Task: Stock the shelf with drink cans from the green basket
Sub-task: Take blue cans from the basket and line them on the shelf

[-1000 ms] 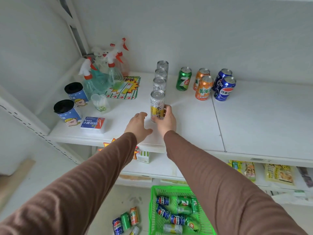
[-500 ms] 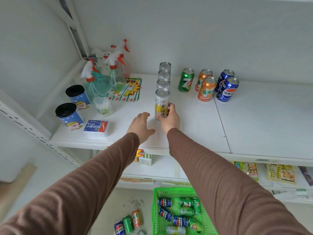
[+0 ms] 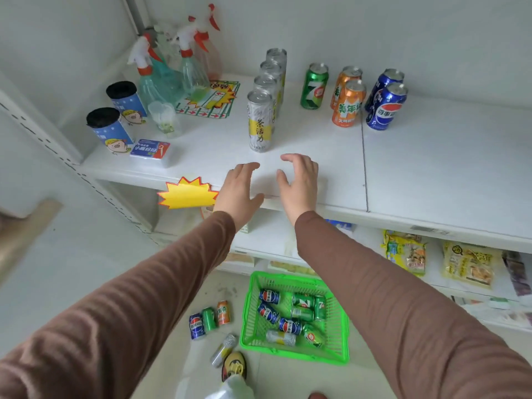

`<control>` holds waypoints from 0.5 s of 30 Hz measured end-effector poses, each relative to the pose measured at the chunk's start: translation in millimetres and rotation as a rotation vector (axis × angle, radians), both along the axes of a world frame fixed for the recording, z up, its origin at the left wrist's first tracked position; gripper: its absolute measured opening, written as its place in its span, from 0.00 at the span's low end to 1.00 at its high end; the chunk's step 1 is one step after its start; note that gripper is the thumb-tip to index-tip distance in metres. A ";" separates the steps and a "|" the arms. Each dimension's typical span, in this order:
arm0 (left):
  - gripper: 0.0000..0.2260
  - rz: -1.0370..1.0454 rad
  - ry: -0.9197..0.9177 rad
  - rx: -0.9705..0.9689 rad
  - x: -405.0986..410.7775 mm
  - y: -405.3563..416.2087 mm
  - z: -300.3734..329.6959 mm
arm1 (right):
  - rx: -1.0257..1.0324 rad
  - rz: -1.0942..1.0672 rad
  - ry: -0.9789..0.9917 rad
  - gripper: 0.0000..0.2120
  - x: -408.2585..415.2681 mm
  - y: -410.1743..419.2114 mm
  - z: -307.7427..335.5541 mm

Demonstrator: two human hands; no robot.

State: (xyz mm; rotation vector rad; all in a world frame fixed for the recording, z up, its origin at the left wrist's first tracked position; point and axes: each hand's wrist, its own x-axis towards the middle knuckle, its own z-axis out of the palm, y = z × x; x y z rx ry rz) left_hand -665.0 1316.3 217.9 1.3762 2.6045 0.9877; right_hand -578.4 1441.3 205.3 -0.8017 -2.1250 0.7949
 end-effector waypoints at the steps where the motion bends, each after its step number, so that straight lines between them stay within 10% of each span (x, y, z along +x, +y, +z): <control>1: 0.27 -0.004 0.024 0.010 14.6 -3.1 -5.2 | 0.053 0.021 0.012 0.13 14.3 0.9 -3.5; 15: 0.27 0.119 -0.242 -0.231 182.0 -45.8 -198.6 | -0.220 0.237 -0.265 0.11 203.6 -11.8 -197.6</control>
